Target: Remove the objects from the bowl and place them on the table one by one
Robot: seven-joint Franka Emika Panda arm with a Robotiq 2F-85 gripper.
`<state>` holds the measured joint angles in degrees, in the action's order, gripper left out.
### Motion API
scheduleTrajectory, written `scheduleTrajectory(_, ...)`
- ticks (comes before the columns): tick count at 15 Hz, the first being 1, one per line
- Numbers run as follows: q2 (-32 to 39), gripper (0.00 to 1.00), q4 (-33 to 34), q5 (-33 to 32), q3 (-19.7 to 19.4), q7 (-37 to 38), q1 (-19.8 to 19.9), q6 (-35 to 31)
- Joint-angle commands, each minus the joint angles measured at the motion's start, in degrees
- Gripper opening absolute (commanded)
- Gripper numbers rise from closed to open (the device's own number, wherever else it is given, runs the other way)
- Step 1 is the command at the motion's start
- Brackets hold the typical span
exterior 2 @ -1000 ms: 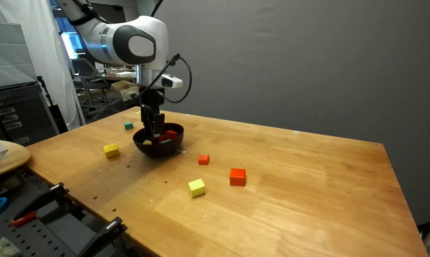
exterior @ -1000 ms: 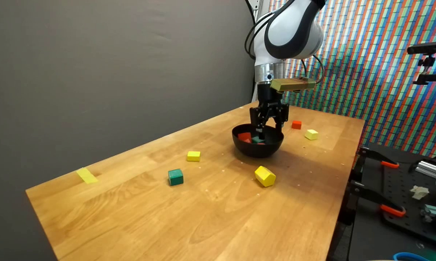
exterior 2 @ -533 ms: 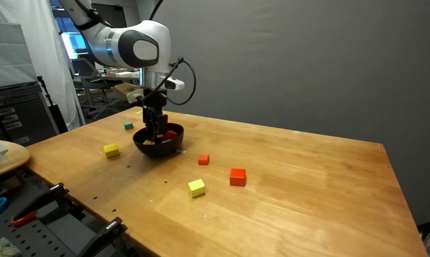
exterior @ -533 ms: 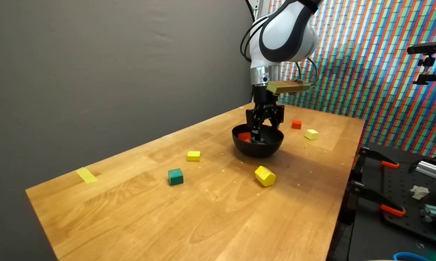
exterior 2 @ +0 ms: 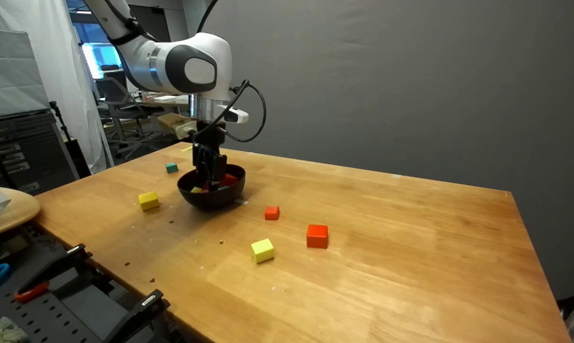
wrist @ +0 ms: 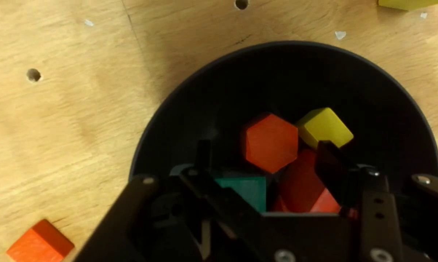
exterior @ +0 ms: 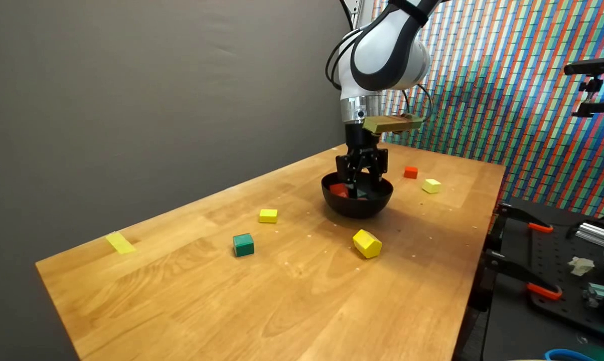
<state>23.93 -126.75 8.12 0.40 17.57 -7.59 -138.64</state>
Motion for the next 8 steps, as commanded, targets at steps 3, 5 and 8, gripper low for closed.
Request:
scheduleTrajectory(3, 2.1, 0.74, 2.0, -0.1, 1.0, -0.9, 0.5, 2.0)
scheduleTrajectory(5, 3.0, 0.47, 2.1, -0.1, 1.1, -1.0, 0.5, 1.6)
scheduleTrajectory(8, 3.9, 0.37, 2.3, -1.1, 0.8, -0.2, -0.2, 0.9)
